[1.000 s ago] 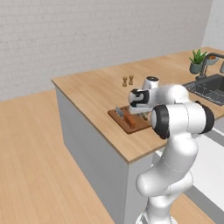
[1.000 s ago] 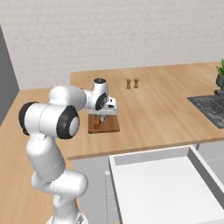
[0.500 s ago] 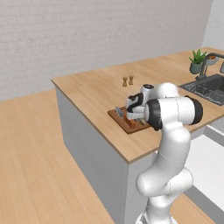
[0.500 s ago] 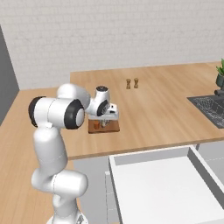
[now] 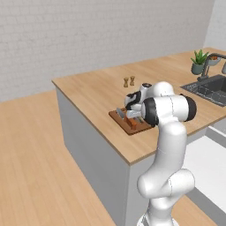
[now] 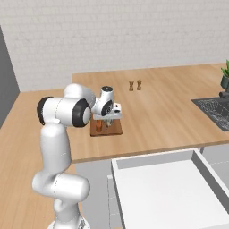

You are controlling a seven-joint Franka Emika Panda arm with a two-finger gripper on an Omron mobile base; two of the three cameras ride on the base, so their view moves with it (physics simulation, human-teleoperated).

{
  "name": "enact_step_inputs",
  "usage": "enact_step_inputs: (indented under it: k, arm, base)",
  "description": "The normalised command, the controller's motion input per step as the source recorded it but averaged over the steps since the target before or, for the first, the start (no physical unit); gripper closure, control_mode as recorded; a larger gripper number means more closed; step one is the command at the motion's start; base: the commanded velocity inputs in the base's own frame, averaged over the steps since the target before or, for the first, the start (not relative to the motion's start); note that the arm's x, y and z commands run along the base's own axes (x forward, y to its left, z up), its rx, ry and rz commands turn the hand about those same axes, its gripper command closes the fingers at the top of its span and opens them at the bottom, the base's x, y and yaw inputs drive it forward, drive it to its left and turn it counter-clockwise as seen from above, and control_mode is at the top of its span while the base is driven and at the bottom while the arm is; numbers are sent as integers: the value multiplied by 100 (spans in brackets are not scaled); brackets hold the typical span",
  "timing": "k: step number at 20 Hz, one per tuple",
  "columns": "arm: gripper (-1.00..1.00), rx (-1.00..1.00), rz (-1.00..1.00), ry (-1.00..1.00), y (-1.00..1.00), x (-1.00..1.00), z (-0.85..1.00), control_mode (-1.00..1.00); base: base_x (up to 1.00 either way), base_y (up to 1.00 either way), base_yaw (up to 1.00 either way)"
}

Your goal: Pick up the knife from the drawer and place it on the cutting board. Then place the meat from the plate to the cutting board.

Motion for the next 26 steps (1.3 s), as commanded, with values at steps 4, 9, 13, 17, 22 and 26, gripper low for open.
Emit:
enact_step_inputs:
  k: [4,9,13,17,22,26]
  arm:
    - [-100,0,1,2,0,0,0,-100]
    - [-100,0,0,1,0,-7,5,-100]
    - [-100,0,0,0,0,-14,31,-100]
    - [-100,0,0,0,0,-42,63,-100]
    - [-100,0,0,0,7,-91,72,-100]
    - [-100,0,0,0,6,-99,50,-100]
  base:
    - [0,0,0]
    - [0,0,0]
    - [0,0,0]
    - [0,0,0]
    - [0,0,0]
    - [0,0,0]
